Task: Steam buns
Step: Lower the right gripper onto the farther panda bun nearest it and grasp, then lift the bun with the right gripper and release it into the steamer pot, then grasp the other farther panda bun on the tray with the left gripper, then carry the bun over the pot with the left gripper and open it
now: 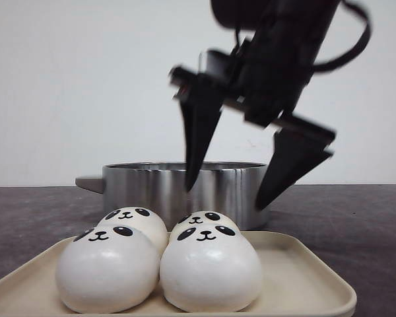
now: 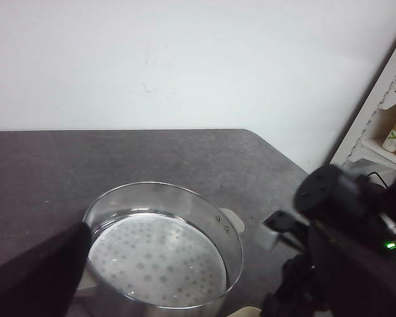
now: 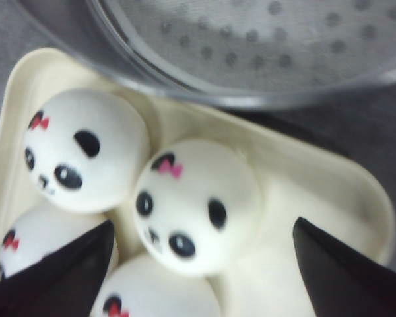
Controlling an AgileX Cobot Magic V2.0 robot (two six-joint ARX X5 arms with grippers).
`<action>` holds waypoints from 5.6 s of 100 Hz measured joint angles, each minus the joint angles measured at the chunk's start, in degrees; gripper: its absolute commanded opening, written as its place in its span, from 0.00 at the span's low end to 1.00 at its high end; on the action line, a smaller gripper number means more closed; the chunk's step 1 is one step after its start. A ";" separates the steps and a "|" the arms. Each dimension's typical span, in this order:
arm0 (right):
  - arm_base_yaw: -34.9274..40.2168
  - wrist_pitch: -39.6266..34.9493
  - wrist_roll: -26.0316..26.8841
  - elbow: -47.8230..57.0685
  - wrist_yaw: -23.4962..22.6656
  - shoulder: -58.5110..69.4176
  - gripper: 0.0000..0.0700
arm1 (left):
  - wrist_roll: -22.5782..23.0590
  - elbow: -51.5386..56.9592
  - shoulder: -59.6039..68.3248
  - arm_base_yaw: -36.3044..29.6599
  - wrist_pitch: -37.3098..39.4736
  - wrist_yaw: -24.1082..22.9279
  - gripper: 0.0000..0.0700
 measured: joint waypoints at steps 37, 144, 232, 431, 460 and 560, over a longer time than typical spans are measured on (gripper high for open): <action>-0.04 3.28 1.68 0.39 -1.09 7.06 0.40 | 0.33 0.00 0.00 -1.03 -2.19 -0.11 0.91; -11.54 16.22 -8.04 13.51 7.08 1.27 0.01 | 0.33 0.00 2.27 -1.03 -2.82 -1.86 0.90; -13.97 12.52 -7.58 23.10 6.29 16.48 0.45 | 0.33 0.00 2.32 -1.03 -4.74 -1.84 0.90; 11.23 -16.33 -10.45 35.45 32.61 -28.00 0.02 | -8.26 6.10 50.51 -18.69 1.55 -4.68 0.01; 11.23 -16.33 -10.80 35.43 32.61 -28.00 0.02 | -3.52 11.47 42.84 -17.55 14.80 -20.37 0.01; 11.23 -20.15 -12.46 35.30 34.32 -26.64 0.02 | -0.83 19.80 69.64 -11.78 18.23 -20.72 0.80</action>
